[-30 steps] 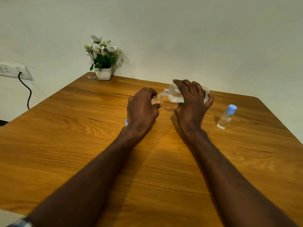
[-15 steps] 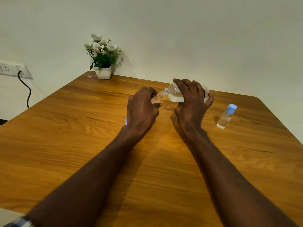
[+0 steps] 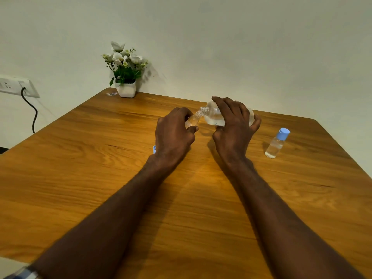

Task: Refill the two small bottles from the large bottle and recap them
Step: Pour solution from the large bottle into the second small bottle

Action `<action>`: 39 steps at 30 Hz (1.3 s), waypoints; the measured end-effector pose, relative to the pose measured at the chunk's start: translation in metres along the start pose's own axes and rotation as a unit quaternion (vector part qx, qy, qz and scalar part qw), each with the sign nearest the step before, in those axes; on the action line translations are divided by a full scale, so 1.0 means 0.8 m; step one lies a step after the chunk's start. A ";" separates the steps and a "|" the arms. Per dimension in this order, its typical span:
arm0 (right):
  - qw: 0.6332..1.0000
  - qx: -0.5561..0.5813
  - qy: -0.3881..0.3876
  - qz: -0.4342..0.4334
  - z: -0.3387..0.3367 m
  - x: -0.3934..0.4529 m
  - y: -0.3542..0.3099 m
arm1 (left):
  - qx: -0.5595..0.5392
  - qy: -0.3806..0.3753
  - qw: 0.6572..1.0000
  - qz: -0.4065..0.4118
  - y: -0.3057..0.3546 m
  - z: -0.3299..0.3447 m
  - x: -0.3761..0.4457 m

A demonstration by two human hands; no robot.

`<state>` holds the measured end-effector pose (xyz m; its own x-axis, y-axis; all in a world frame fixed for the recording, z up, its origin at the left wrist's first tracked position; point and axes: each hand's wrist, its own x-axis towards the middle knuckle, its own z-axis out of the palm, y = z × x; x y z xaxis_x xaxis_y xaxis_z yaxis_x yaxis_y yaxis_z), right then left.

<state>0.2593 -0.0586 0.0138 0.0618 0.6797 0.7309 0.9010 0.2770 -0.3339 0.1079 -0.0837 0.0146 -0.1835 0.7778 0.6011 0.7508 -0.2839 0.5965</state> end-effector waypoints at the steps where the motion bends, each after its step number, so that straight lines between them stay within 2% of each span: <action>1: 1.000 0.005 -0.001 0.001 0.000 -0.001 0.000 | -0.004 0.001 1.000 -0.002 0.001 0.000 0.000; 13: 0.991 0.117 0.012 0.070 0.008 0.001 -0.005 | -0.066 0.004 0.998 -0.014 0.006 -0.003 0.004; 22: 0.942 0.279 0.048 0.180 0.011 0.006 0.007 | -0.067 0.006 0.998 -0.014 0.006 -0.005 0.004; 27: 0.948 0.261 0.028 0.182 0.009 0.003 0.005 | -0.067 0.002 0.998 -0.013 0.005 -0.006 0.005; 30: 0.964 0.203 0.069 0.155 -0.001 0.000 -0.005 | -0.075 0.004 0.997 -0.016 0.002 -0.009 0.007; 34: 0.977 0.142 0.159 0.025 -0.016 -0.001 -0.019 | -0.081 0.019 0.996 -0.019 -0.004 -0.017 0.011; 36: 0.976 0.154 0.151 -0.033 -0.011 -0.007 -0.030 | -0.077 0.028 0.996 -0.019 -0.009 -0.023 0.014; 39: 0.970 0.220 0.078 -0.070 0.003 -0.018 -0.044 | -0.075 0.043 0.996 -0.022 -0.019 -0.036 0.020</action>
<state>0.2256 -0.0767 0.0133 0.0480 0.5133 0.8569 0.6371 0.6449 -0.4221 0.0751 -0.0835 0.0306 -0.2729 0.7422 0.6121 0.6389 -0.3358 0.6921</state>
